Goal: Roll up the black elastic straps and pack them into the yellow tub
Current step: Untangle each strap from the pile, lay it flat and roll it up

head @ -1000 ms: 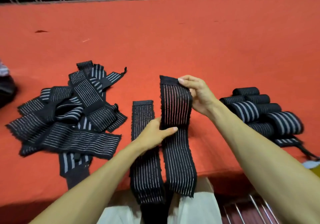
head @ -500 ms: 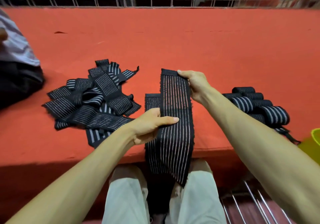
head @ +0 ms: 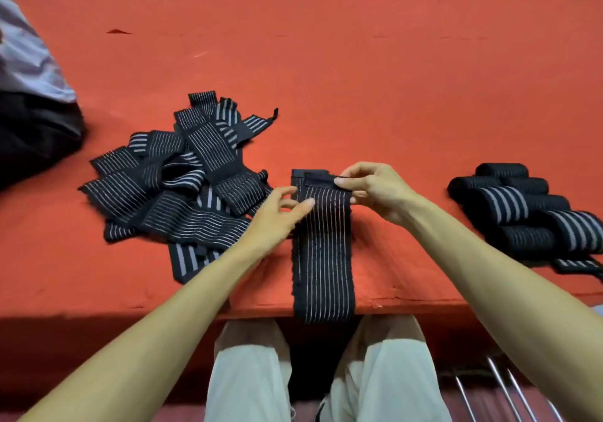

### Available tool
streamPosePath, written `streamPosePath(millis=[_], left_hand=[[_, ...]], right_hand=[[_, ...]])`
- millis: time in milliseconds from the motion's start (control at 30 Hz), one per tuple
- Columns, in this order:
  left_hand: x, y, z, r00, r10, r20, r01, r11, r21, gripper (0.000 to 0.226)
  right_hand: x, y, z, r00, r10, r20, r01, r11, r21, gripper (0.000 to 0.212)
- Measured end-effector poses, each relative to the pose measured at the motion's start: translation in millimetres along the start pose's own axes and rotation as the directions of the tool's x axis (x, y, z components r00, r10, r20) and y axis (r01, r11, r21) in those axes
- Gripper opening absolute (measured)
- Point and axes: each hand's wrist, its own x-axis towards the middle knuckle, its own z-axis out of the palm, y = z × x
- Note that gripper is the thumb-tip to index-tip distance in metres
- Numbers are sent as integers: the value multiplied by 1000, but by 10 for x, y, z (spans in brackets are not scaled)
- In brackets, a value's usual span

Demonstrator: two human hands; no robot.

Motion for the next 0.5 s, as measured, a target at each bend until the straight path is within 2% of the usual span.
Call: streamPosePath(millis=[167, 267, 367, 500], left_hand=[[410, -8, -56, 962, 193, -190, -193, 981, 22, 12], [636, -112, -53, 951, 164, -262, -152, 986, 67, 9], [924, -199, -22, 944, 141, -297, -102, 984, 143, 6], [1265, -254, 5, 934, 143, -327, -53, 961, 271, 12]], right_hand=[[243, 117, 22, 999, -8, 47, 12, 997, -73, 13], [461, 194, 30, 996, -90, -27, 86, 990, -115, 15], [777, 302, 29, 973, -194, -126, 150, 944, -294, 15], [1127, 448, 22, 938, -266, -223, 136, 872, -470, 15]])
